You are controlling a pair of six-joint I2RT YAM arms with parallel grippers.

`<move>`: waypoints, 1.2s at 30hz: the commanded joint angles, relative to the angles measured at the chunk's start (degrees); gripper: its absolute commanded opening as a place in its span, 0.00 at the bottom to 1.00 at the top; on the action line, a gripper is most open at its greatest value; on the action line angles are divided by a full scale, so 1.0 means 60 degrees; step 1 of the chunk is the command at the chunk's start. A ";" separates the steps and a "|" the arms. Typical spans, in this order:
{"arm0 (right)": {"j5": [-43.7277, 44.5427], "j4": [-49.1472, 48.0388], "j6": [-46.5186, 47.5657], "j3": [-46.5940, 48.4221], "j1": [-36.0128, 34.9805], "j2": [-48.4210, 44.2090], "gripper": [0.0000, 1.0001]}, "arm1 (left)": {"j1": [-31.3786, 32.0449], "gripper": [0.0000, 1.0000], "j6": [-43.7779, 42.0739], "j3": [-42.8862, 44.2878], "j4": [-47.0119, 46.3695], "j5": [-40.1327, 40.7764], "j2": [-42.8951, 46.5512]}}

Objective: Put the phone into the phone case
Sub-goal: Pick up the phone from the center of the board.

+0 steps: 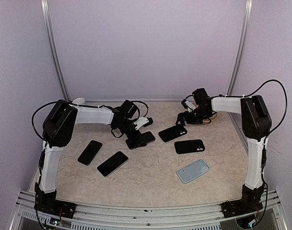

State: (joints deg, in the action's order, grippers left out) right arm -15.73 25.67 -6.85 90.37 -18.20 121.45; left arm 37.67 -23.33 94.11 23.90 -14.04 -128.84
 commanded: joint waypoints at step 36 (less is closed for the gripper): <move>-0.0128 -0.0286 0.0166 0.0009 0.0114 0.0257 1.00 | 0.0101 0.63 -0.0202 0.0311 0.0827 -0.0842 -0.0824</move>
State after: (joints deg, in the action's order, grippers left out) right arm -16.69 24.97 -6.44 90.85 -18.20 122.04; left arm 37.36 -25.61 96.82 25.76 -17.76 -130.82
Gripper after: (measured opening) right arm 0.997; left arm 0.744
